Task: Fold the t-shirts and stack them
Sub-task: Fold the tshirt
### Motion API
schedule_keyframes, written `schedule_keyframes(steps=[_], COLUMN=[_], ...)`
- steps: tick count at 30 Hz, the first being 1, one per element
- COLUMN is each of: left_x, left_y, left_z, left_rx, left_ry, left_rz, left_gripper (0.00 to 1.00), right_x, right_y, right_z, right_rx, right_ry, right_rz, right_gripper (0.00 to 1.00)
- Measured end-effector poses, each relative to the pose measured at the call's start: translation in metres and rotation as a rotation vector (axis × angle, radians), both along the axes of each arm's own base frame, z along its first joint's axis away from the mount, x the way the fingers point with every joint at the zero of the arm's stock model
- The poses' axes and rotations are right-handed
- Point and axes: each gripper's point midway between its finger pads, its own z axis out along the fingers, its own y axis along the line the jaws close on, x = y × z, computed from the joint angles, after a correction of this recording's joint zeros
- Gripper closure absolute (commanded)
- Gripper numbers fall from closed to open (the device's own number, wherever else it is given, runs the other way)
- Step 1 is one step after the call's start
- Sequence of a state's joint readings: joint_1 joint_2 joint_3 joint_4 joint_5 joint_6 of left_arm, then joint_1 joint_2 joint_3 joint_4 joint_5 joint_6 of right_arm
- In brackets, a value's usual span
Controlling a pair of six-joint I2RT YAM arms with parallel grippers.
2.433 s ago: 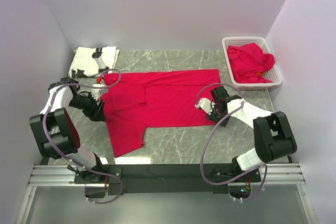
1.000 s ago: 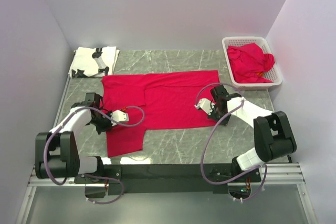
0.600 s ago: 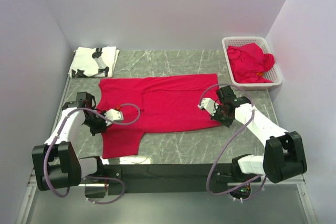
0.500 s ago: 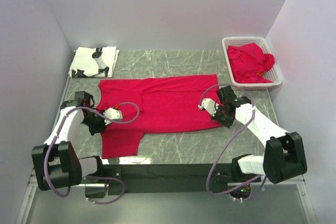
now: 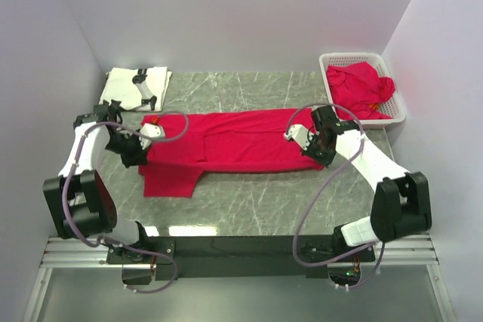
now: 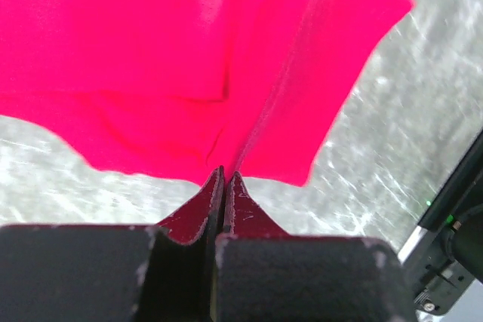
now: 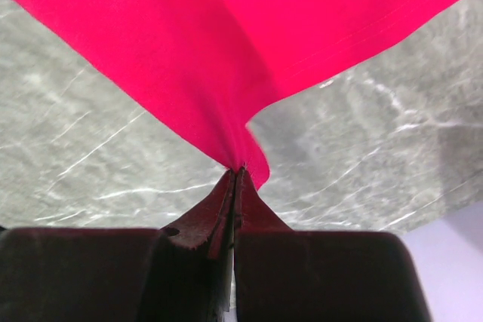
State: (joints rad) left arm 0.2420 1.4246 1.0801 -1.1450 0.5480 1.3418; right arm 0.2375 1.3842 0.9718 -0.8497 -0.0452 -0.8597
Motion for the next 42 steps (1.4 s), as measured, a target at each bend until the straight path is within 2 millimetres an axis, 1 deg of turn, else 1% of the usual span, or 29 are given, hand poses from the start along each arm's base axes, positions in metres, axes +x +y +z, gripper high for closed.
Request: schedule_keyframes(steps=[3, 7, 8, 16, 21, 29, 33, 39, 40, 41, 42], left_x=[0.019, 0.043, 0.050, 0.086, 0.100, 0.119, 0.127, 0.138, 0.140, 0.142, 0.143], left_y=[0.001, 0.003, 0.004, 0.007, 0.009, 0.011, 0.013, 0.014, 0.013, 0.013, 0.012], left_z=[0.007, 0.012, 0.011, 0.003, -0.009, -0.028, -0.039, -0.049, -0.051, -0.053, -0.055], left_rx=[-0.022, -0.052, -0.060, -0.102, -0.121, -0.135, -0.132, -0.124, -0.123, -0.124, -0.124], left_ry=[-0.002, 0.010, 0.015, 0.061, 0.093, 0.121, 0.129, 0.122, 0.122, 0.124, 0.127], left_rz=[0.023, 0.059, 0.071, 0.134, 0.174, 0.233, 0.257, 0.295, 0.302, 0.307, 0.312], left_gripper=[0.99, 0.99, 0.99, 0.99, 0.99, 0.99, 0.99, 0.99, 0.99, 0.96, 0.84], right_x=[0.015, 0.044, 0.054, 0.094, 0.115, 0.139, 0.150, 0.164, 0.166, 0.168, 0.170], right_y=[0.001, 0.003, 0.004, 0.004, 0.005, 0.003, 0.002, 0.000, -0.001, -0.002, -0.002], right_z=[-0.001, 0.002, 0.002, -0.006, -0.015, -0.035, -0.041, -0.046, -0.047, -0.049, -0.050], right_rx=[-0.006, -0.008, -0.009, -0.027, -0.045, -0.079, -0.094, -0.115, -0.119, -0.125, -0.127], right_ry=[0.016, 0.007, 0.004, 0.015, 0.019, 0.022, 0.005, -0.031, -0.035, -0.038, -0.041], right_rz=[-0.004, -0.009, -0.008, -0.011, -0.012, -0.021, -0.028, -0.049, -0.056, -0.063, -0.072], right_gripper=[1.00, 1.00, 1.00, 1.00, 1.00, 1.00, 1.00, 1.00, 1.00, 0.92, 0.86])
